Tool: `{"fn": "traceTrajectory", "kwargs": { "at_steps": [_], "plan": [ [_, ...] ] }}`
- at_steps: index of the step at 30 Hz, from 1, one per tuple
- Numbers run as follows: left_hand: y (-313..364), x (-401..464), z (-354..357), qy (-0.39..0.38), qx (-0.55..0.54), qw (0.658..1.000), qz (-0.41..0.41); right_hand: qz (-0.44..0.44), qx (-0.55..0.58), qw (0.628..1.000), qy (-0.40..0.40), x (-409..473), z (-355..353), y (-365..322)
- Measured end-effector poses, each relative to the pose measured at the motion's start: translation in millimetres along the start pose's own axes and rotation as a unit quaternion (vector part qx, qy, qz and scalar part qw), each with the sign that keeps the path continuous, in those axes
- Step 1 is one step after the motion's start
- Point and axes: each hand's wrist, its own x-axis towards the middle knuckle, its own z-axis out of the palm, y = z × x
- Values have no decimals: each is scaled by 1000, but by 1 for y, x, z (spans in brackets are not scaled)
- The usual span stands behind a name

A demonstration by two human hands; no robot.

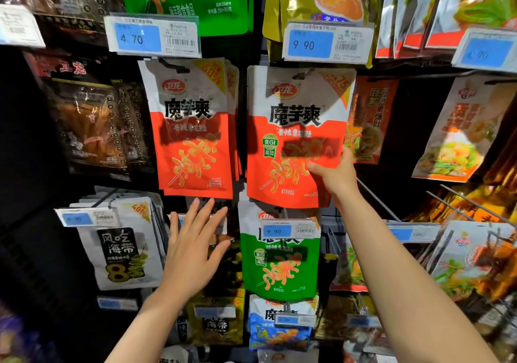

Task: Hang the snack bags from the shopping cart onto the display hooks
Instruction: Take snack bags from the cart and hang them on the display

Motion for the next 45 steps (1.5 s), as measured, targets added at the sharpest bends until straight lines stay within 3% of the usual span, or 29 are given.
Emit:
{"fn": "traceTrajectory", "kwargs": {
  "at_steps": [4, 11, 17, 22, 29, 34, 42, 45],
  "plan": [
    [26, -8, -2, 46, -49, 998, -7, 36, -71, 997, 9, -20, -15, -2],
    [95, -4, 26, 57, -171, 977, 112, -23, -124, 991, 36, -80, -68, 1],
    [168, -1, 47, -43, -239, 966, 84, -46, -116, 992, 32, -119, -141, 12],
    [251, 3, 67, -113, -279, 951, 74, 7, -101, 995, 16, -143, -230, 29],
    [387, 3, 120, -184, -328, 908, 182, 96, -83, 980, 151, -180, -367, 77],
    [479, -9, 153, -274, -383, 833, 290, 183, -62, 948, 253, -225, -444, 117],
    [607, -40, 234, -427, -367, 752, 341, 280, -80, 867, 405, -283, -539, 168],
    [655, -48, 269, -443, -383, 726, 361, 326, -60, 826, 457, -292, -578, 192]
  ]
}}
